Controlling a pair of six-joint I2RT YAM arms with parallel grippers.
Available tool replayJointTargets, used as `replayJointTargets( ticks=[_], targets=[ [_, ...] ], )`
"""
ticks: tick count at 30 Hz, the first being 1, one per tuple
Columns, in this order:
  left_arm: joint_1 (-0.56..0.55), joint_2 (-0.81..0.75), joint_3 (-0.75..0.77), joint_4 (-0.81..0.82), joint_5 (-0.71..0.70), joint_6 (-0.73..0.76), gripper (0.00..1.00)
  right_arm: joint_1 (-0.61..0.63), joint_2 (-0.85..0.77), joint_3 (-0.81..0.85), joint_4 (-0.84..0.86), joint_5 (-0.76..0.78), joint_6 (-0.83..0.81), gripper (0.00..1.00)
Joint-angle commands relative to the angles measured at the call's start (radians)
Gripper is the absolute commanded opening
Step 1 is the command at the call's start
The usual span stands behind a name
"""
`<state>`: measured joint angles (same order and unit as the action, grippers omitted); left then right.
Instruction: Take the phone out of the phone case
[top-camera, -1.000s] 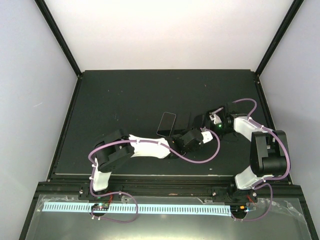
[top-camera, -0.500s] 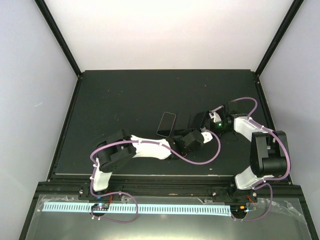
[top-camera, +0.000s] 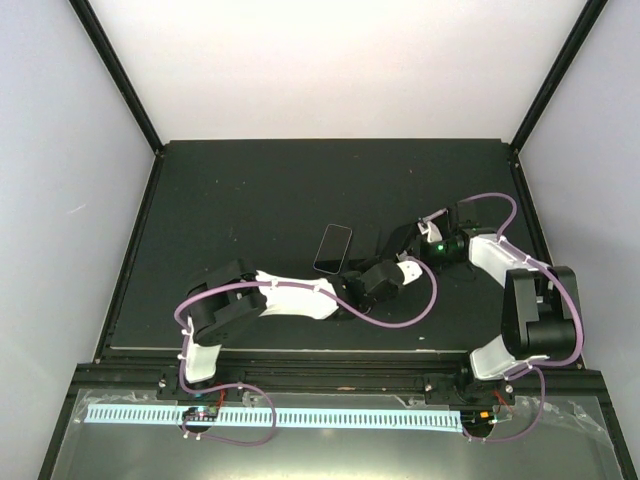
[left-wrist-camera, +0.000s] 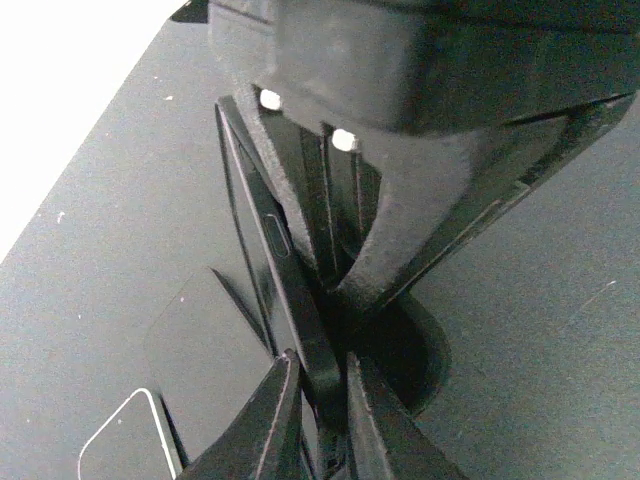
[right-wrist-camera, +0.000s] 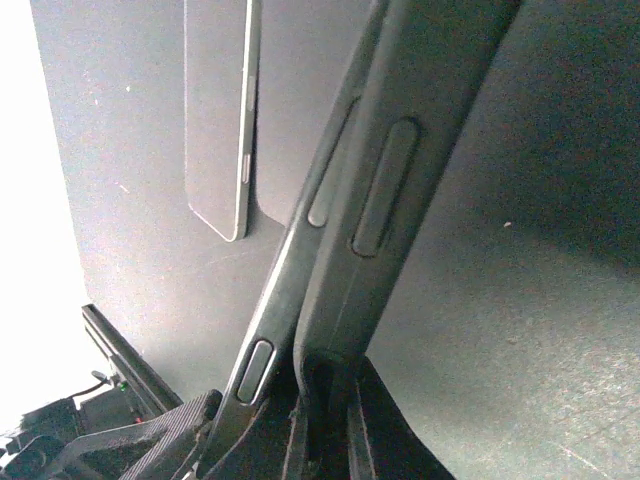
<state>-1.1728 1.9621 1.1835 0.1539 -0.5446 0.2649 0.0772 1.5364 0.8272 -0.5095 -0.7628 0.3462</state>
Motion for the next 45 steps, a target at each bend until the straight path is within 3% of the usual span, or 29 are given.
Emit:
replayJointTargets(
  ticks=[1, 5, 45],
  targets=[
    [0.043, -0.077, -0.036, -0.004, -0.055, -0.045, 0.06, -0.005, -0.053, -0.014, -0.042, -0.026, -0.030, 0.01],
    [0.046, -0.104, -0.036, -0.009, -0.031, -0.073, 0.02, -0.005, -0.058, -0.014, -0.040, 0.002, -0.031, 0.01],
    [0.093, -0.302, -0.085, -0.024, 0.091, -0.250, 0.02, -0.004, -0.093, 0.018, -0.063, 0.256, -0.080, 0.01]
  ],
)
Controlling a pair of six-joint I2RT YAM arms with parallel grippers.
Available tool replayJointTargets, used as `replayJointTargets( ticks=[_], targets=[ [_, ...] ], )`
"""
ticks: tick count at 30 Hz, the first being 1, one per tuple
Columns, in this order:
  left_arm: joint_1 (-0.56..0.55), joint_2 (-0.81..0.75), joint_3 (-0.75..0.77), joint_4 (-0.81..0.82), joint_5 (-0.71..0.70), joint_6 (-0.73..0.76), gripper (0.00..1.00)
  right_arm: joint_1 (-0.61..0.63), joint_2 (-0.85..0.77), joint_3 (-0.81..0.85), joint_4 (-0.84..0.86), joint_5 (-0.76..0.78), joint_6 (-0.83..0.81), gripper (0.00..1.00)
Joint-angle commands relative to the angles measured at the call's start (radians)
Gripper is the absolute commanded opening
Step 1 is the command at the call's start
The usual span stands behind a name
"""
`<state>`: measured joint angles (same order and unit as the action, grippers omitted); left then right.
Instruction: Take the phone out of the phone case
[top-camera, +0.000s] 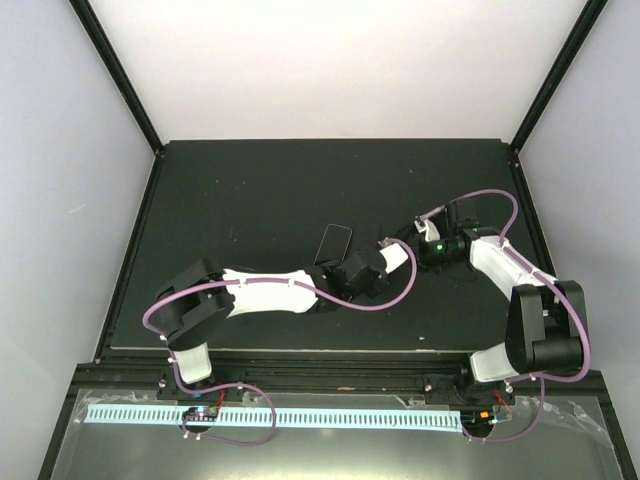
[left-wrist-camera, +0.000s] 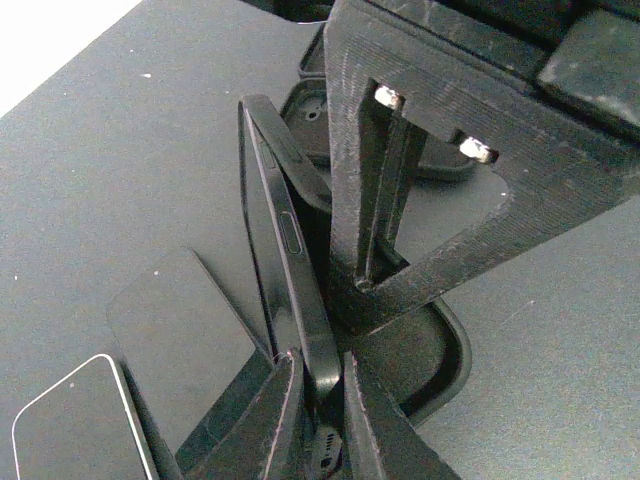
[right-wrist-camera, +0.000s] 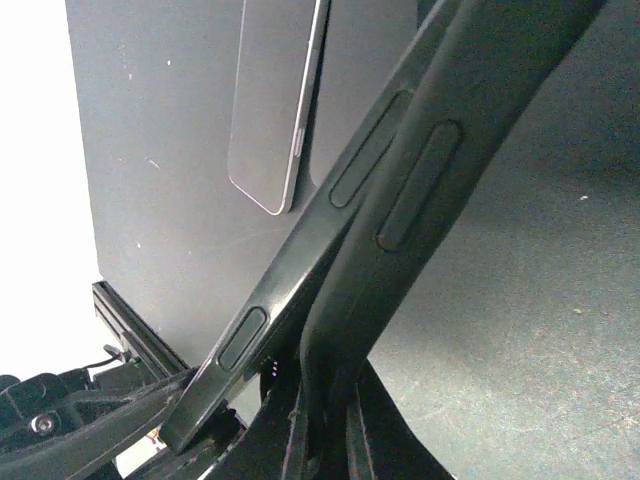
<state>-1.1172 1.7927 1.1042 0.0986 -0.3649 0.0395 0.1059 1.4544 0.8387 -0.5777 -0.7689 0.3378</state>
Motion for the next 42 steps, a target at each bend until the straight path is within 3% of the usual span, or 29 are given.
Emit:
replayJointTargets(
  ticks=[1, 8, 27, 35, 42],
  targets=[
    [0.040, -0.138, -0.010, 0.034, -0.086, -0.027, 0.02, -0.033, -0.016, 0.007, 0.008, 0.269, -0.073, 0.01],
    [0.058, -0.200, -0.060, 0.041, -0.060, -0.057, 0.02, -0.033, -0.051, -0.006, 0.034, 0.311, -0.116, 0.01],
    [0.145, -0.385, -0.217, 0.017, -0.059, -0.083, 0.01, -0.033, -0.117, -0.014, 0.095, 0.234, -0.220, 0.01],
    [0.164, -0.429, -0.292, -0.061, -0.293, -0.069, 0.02, -0.035, -0.139, -0.008, 0.089, 0.203, -0.255, 0.01],
    [0.178, -0.429, -0.360, -0.068, -0.408, -0.001, 0.02, -0.034, -0.134, 0.001, 0.084, 0.168, -0.267, 0.01]
  ],
)
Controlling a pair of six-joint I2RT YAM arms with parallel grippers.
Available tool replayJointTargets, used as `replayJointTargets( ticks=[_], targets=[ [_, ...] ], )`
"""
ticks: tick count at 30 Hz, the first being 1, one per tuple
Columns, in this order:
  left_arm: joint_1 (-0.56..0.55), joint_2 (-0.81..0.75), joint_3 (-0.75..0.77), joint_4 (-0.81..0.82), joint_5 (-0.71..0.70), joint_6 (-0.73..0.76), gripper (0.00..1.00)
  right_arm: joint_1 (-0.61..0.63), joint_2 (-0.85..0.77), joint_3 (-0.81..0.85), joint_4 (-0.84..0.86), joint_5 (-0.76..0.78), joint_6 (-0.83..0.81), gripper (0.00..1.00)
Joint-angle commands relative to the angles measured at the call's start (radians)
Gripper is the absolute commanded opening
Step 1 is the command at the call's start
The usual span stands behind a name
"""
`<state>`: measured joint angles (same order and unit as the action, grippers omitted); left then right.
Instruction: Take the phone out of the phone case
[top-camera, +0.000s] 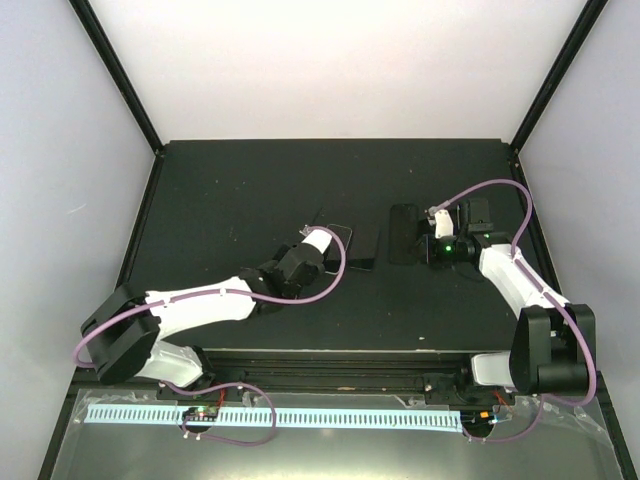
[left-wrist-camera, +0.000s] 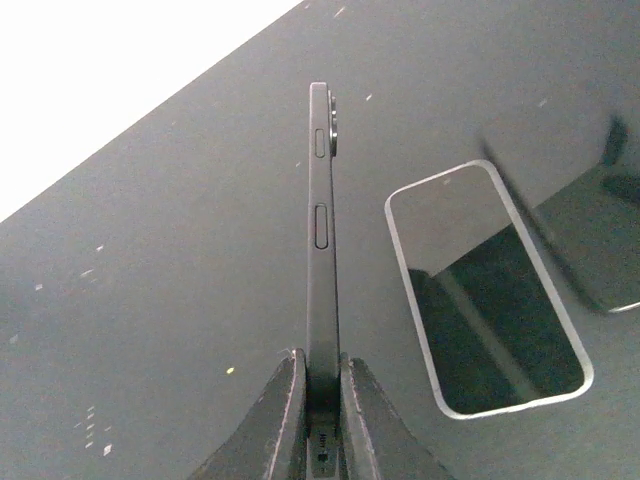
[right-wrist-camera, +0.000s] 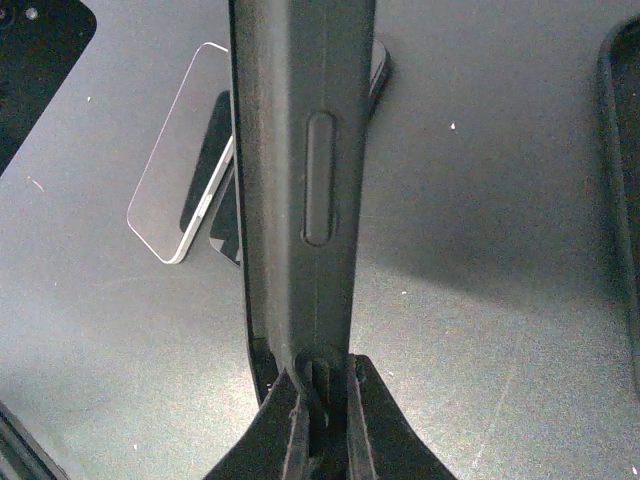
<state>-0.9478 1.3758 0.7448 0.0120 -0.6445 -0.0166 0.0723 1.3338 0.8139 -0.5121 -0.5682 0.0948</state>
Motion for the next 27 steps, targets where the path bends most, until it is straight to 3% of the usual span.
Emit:
replayJointTargets(
  ticks=[1, 11, 19, 27],
  targets=[
    [0.009, 0.003, -0.003, 0.020, -0.148, 0.069, 0.02, 0.000, -0.011, 0.028, 0.016, -0.033, -0.024, 0.01],
    [0.004, 0.213, 0.046, -0.007, -0.285, 0.159, 0.01, 0.000, -0.020, 0.033, 0.009, -0.029, -0.028, 0.01],
    [0.001, 0.320, 0.112, -0.128, -0.305, 0.131, 0.04, -0.001, -0.013, 0.036, 0.006, -0.030, -0.024, 0.01],
    [-0.002, 0.337, 0.125, -0.199, -0.308, 0.081, 0.19, -0.002, -0.009, 0.036, 0.012, -0.018, -0.021, 0.01]
  ],
)
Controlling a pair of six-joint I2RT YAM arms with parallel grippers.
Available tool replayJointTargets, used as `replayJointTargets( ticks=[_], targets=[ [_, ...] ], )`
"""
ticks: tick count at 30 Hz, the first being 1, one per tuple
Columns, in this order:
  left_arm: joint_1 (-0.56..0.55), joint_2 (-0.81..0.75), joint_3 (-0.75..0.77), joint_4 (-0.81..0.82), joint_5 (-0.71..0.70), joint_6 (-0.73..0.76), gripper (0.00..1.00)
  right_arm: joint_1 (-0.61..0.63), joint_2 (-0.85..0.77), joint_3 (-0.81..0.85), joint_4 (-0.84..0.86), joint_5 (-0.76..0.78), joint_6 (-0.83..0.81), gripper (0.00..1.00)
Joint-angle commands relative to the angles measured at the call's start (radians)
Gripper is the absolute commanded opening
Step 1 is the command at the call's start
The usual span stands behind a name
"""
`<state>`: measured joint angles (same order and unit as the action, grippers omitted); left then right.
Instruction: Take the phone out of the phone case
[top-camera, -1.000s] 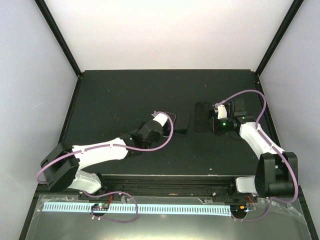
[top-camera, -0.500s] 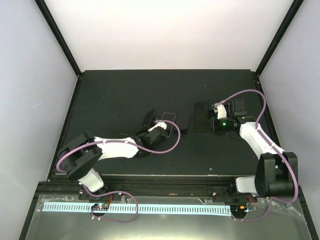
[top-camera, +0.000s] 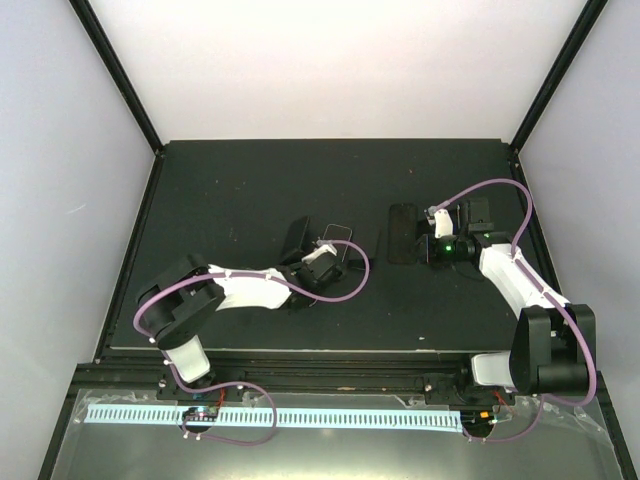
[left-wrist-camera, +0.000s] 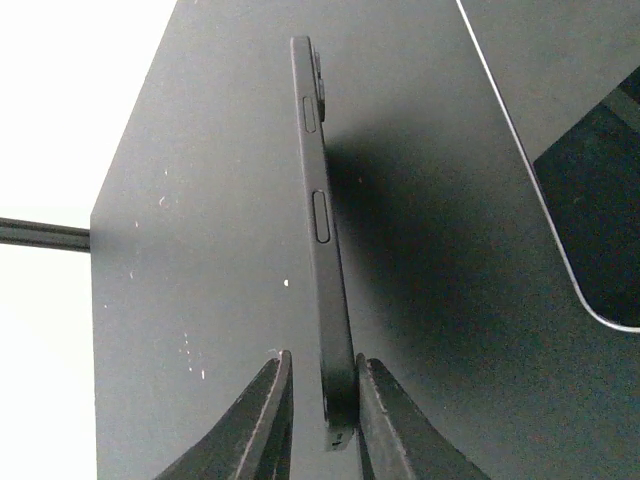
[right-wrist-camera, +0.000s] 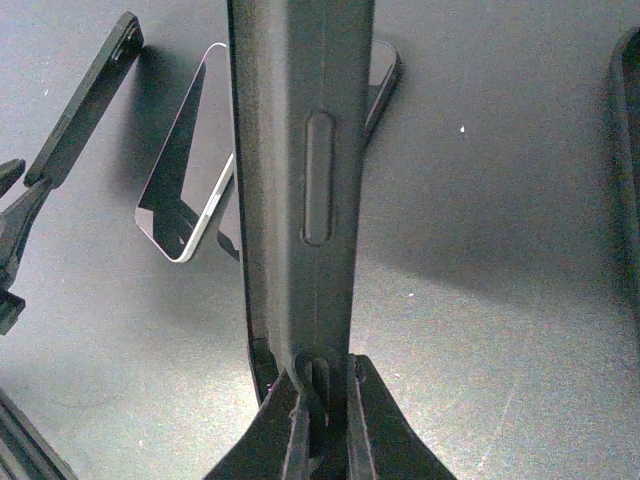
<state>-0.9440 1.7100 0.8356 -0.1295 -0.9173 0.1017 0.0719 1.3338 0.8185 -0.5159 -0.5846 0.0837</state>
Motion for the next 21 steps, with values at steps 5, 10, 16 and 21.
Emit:
replayJointTargets(
  ticks=[5, 10, 16, 21],
  targets=[
    [-0.006, 0.024, 0.055, -0.093, -0.032, -0.058, 0.35, -0.001, -0.009, 0.036, 0.011, 0.006, -0.012, 0.01],
    [-0.006, 0.048, 0.094, -0.138, -0.006, -0.082, 0.41, -0.005, -0.019, 0.034, 0.012, 0.008, -0.012, 0.01],
    [-0.006, 0.036, 0.113, -0.164, 0.015, -0.108, 0.51, -0.011, -0.012, 0.037, 0.007, -0.003, -0.012, 0.01],
    [-0.004, -0.002, 0.132, -0.204, 0.099, -0.158, 0.59, -0.013, -0.018, 0.038, 0.008, 0.003, -0.013, 0.01]
  ],
)
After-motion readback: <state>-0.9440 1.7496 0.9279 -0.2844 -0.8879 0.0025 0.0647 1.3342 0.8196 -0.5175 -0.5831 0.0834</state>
